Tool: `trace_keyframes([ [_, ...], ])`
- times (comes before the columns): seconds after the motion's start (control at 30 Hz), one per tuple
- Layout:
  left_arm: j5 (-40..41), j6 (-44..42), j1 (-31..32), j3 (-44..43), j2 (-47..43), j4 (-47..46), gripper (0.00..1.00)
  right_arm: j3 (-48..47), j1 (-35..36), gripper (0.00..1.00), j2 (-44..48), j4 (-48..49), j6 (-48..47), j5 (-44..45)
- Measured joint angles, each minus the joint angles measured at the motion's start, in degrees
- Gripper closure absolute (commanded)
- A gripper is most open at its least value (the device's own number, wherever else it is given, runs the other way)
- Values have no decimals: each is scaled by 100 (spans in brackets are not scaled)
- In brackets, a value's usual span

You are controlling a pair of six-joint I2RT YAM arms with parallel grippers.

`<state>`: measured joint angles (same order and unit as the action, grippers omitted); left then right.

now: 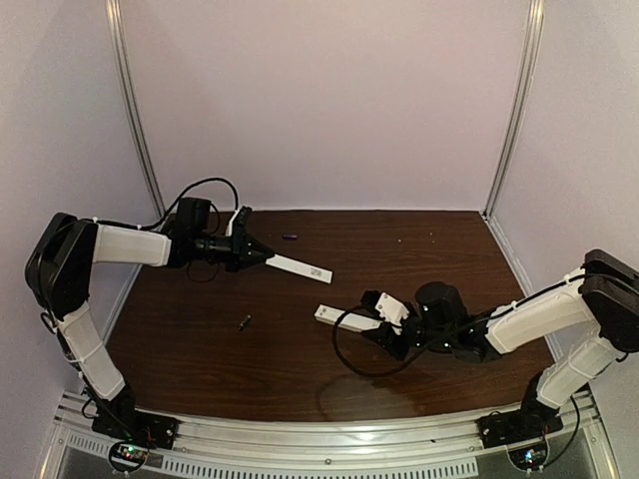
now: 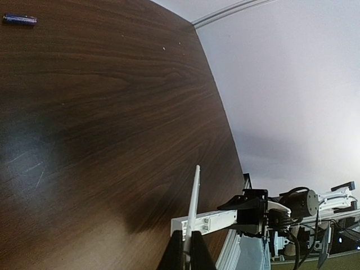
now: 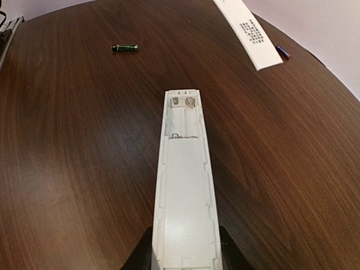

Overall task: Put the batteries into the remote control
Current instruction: Place the battery cover at the center of the board.

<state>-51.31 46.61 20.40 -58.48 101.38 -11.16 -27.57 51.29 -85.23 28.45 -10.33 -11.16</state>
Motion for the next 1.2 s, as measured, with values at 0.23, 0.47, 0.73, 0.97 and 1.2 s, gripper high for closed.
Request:
trace_keyframes([
  [0.23,129,33,35,11,11,-125,100,46,-26,100,-507,634,114,20],
  [0.47,210,44,44,-24,459,-238,100,96,-28,100,-669,909,133,-229],
  [0.73,531,-118,44,-197,1073,227,100,96,-39,100,-608,887,122,-555],
  [0.97,787,-343,22,-608,1449,562,80,94,-66,100,-404,678,101,-708],
  [1.2,1161,-597,-7,-730,1606,1180,50,94,-74,100,-317,573,61,-798],
])
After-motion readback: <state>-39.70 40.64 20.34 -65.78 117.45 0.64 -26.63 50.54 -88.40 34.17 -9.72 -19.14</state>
